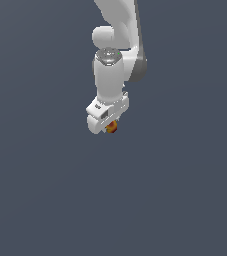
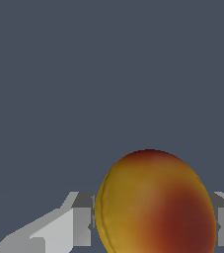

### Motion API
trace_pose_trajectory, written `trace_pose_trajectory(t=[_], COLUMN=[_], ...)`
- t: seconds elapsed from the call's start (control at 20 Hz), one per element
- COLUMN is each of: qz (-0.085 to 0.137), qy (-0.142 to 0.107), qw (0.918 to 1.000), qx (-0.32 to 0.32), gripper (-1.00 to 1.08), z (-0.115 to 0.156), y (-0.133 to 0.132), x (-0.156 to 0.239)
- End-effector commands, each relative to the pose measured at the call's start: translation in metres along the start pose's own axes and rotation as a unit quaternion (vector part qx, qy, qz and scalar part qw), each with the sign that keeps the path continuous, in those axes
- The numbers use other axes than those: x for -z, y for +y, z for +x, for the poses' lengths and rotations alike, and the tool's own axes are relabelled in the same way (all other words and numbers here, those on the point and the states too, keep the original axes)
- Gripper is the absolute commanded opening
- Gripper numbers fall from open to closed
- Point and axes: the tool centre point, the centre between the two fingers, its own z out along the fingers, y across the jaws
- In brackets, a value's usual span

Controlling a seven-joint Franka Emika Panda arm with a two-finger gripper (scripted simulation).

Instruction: Pick up the object and move it to a goal position.

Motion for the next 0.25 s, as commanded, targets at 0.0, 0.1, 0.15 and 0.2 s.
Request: trace_pose_trajectory(t=[0.0,0.1,0.15,0.2], qz=[0.000,0.000,0.000,0.000], qy=[0.000,0.000,0.000,0.000], qw=[1.0000,1.0000,1.0000,1.0000], qx=[0.000,0.000,0.000,0.000], gripper=[-1.00,-1.00,-1.00,-1.00], z=[-0.0034,-0.0047,-0.0050,-0.0051], y=[-0.0009,-0.0011,-0.0011,-0.0011], x=[0.0066,0.0093,0.0100,0.0102])
